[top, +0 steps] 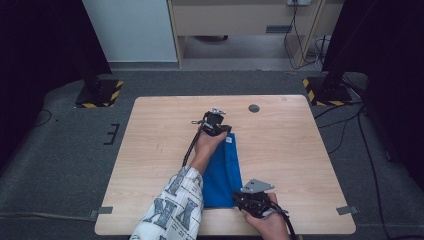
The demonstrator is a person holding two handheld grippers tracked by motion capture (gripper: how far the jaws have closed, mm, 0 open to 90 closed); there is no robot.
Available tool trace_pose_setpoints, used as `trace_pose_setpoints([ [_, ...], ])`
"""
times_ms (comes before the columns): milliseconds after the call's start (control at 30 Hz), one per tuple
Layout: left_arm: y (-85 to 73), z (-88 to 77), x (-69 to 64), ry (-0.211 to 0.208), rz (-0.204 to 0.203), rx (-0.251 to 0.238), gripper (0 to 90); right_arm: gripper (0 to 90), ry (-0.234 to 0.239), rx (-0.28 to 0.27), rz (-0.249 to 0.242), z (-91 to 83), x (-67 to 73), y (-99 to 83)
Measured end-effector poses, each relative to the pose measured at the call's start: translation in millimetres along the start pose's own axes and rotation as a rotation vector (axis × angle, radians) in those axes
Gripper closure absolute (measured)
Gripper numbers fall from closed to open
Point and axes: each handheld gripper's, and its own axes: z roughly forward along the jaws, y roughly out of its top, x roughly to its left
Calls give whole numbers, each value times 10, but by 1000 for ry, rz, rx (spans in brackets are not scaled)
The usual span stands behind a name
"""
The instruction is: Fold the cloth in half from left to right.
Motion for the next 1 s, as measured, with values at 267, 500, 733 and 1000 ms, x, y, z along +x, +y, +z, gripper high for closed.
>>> trace_pose_setpoints([
  [267, 1, -17, -3, -5, 4, 4, 755, 708, -20, 5, 24, -19, -60, -13],
  [500, 19, -78, -36, -5, 21, -8, 731, 694, -22, 2, 37, -35, -87, -12],
  [733, -48, -258, -112, 20, 77, -5, 612, 631, -26, 19, 49, -38, -138, -22],
  [1000, -195, -574, -80, 44, 110, -15, 453, 417, -59, -6, 44, -40, -170, -9],
])
